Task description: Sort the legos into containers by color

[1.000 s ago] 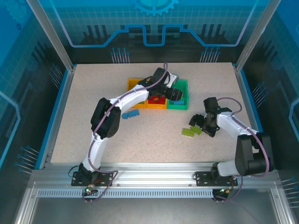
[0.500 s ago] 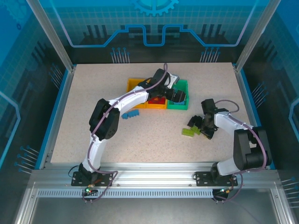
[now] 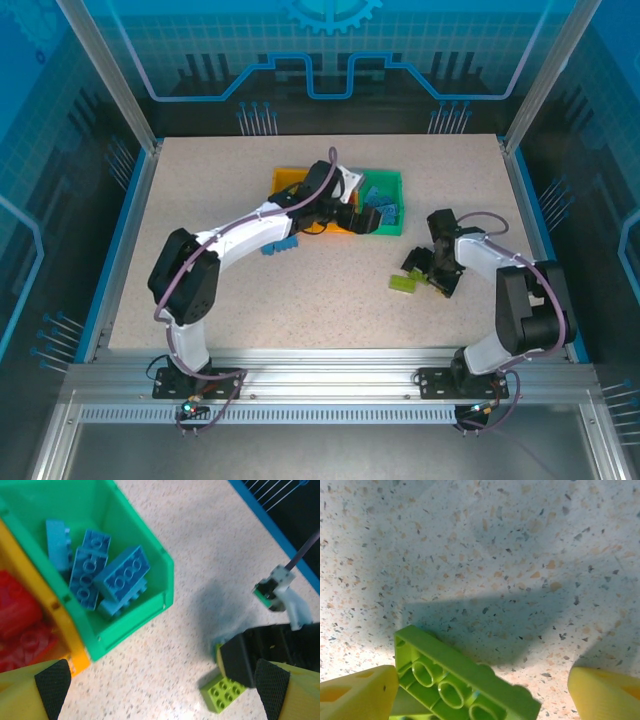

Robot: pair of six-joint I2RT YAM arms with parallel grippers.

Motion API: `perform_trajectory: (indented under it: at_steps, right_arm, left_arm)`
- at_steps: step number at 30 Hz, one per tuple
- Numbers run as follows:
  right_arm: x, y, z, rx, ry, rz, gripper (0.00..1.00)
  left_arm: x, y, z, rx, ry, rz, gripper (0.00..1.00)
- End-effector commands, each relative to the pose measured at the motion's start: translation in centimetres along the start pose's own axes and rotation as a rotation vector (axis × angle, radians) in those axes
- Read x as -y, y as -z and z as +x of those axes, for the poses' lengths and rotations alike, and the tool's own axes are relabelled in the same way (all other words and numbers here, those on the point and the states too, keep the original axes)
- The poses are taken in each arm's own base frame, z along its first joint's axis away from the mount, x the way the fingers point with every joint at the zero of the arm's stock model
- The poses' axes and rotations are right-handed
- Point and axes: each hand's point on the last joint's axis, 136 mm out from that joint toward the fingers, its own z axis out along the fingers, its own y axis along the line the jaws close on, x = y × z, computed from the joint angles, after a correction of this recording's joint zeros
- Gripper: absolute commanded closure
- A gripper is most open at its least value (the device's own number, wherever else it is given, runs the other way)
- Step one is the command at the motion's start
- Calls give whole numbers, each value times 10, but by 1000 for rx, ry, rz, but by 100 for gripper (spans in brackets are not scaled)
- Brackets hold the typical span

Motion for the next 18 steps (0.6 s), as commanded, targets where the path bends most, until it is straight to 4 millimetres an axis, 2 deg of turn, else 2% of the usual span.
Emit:
perform_trajectory:
  at_steps: [1, 4, 9, 16, 18]
  right_arm:
    - [-13, -9, -10, 33, 22, -22, 10]
    - [-15, -9, -11, 35, 33, -14, 13]
    - [-18, -10, -14, 38, 57, -3, 23]
    - [-21, -7, -16, 55, 107, 13, 52]
    - [-19, -6, -16, 58, 122, 28, 56]
  left_arm:
    - [-3, 13, 6, 21, 13, -29, 1]
    - [-6, 17, 19, 9, 23, -43, 1]
    - [-13, 20, 37, -10, 42, -63, 1]
    - [-24, 20, 61, -48, 67, -94, 1]
    - [-26, 21, 65, -53, 73, -101, 1]
